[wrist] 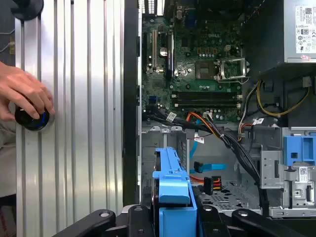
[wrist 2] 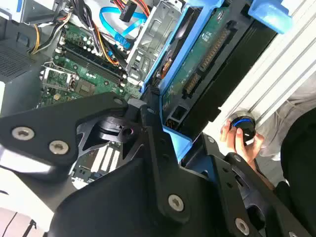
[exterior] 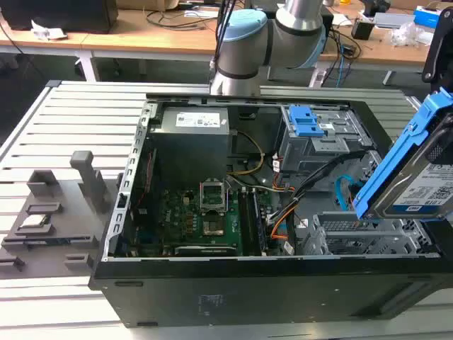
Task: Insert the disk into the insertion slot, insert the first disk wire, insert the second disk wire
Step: 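Insert the disk into the insertion slot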
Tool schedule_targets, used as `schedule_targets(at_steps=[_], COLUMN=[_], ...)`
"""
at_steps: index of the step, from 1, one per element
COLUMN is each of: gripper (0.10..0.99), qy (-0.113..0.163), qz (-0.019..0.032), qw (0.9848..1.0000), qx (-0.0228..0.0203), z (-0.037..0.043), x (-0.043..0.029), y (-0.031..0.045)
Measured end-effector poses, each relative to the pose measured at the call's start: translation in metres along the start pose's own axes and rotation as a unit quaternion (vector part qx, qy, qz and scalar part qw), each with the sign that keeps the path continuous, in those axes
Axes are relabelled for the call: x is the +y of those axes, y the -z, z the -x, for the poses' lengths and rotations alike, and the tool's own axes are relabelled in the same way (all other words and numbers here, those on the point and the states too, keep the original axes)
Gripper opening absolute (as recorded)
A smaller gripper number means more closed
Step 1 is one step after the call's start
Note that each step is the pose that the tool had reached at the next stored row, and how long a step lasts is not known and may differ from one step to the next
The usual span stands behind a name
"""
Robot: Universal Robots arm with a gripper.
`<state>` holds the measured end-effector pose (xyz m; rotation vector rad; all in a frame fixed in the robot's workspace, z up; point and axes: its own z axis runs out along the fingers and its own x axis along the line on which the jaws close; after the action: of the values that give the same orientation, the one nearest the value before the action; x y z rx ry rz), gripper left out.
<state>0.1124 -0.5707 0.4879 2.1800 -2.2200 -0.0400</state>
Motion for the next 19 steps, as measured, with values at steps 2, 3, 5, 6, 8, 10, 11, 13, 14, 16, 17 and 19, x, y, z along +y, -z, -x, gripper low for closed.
schedule_targets(at_steps=[2, 3, 5, 6, 8, 10, 11, 13, 14, 16, 17, 19], gripper=[0.369, 0.369, 0.369, 0.369, 0.369, 0.369, 0.369, 0.369, 0.369, 0.369, 0.369, 0.369], qy=[0.000, 0.000, 0.000, 0.000, 0.000, 0.000, 0.000, 0.000, -0.003, -0.007, -0.007, -0.007], qz=[0.0000, 0.0000, 0.0000, 0.0000, 0.0000, 0.0000, 0.0000, 0.0000, 0.0000, 0.0000, 0.0000, 0.0000], qw=[1.0000, 1.0000, 1.0000, 1.0000, 1.0000, 1.0000, 1.0000, 1.0000, 1.0000, 1.0000, 1.0000, 1.0000], qx=[0.0000, -0.0001, 0.0000, 0.0000, -0.0003, -0.0006, -0.0006, -0.0006, -0.0005, -0.0003, -0.0004, -0.0004], z=[0.0000, 0.0000, 0.0002, 0.0007, 0.0035, 0.0076, 0.0102, 0.0165, 0.0174, 0.0176, 0.0176, 0.0176], x=[-0.0001, -0.0002, 0.0019, 0.0037, 0.0068, 0.0092, 0.0104, 0.0141, 0.0142, 0.0147, 0.0148, 0.0157], y=[-0.0034, -0.0059, -0.0106, -0.0125, -0.0164, -0.0197, -0.0220, -0.0301, -0.0339, -0.0389, -0.0413, -0.0452])
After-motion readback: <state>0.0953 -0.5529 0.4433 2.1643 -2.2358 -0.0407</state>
